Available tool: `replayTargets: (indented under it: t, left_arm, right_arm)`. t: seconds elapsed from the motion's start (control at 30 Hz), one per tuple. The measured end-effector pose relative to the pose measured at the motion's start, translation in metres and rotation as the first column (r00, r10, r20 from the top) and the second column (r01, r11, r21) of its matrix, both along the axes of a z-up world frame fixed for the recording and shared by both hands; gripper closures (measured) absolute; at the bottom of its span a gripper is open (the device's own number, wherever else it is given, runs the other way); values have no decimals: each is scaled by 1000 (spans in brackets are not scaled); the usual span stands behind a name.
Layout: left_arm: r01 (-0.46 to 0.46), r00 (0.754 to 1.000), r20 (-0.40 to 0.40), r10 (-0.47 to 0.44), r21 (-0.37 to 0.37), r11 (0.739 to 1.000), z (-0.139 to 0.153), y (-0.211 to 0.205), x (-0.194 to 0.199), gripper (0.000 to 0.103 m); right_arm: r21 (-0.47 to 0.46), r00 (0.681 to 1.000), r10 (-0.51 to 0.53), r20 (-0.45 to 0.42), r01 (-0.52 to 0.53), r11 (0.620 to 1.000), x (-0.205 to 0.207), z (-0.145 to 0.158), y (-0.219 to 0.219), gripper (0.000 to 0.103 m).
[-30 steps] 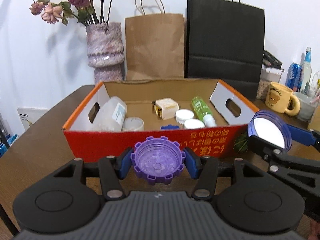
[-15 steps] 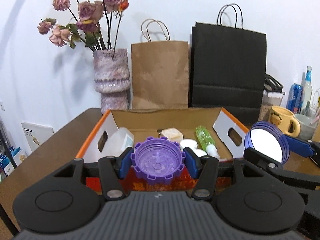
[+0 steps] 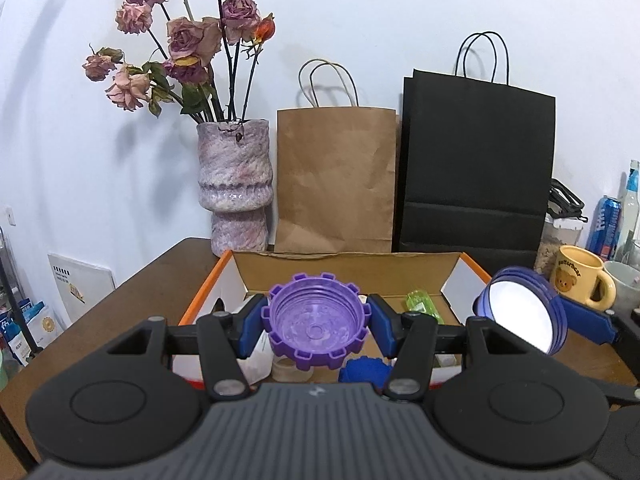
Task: Organize rigid objects
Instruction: 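Carry the purple cap and blue-rimmed lid over the red box with both grippers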
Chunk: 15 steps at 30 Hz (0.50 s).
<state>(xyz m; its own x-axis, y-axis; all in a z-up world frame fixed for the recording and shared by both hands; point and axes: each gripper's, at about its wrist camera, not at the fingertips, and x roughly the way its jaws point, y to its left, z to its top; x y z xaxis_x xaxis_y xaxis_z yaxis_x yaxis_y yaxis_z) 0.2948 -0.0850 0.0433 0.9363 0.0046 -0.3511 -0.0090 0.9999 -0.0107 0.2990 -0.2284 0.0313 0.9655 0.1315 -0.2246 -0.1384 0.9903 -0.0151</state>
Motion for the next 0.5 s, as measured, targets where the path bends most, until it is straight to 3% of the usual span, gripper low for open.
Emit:
replayTargets:
  t: [0.5]
  left_arm:
    - [-23,1000,-14,23,-13,1000,-1,7,38,47]
  right_arm:
    - [19,1000,-13,-16,14,1000,43,-7,7,38]
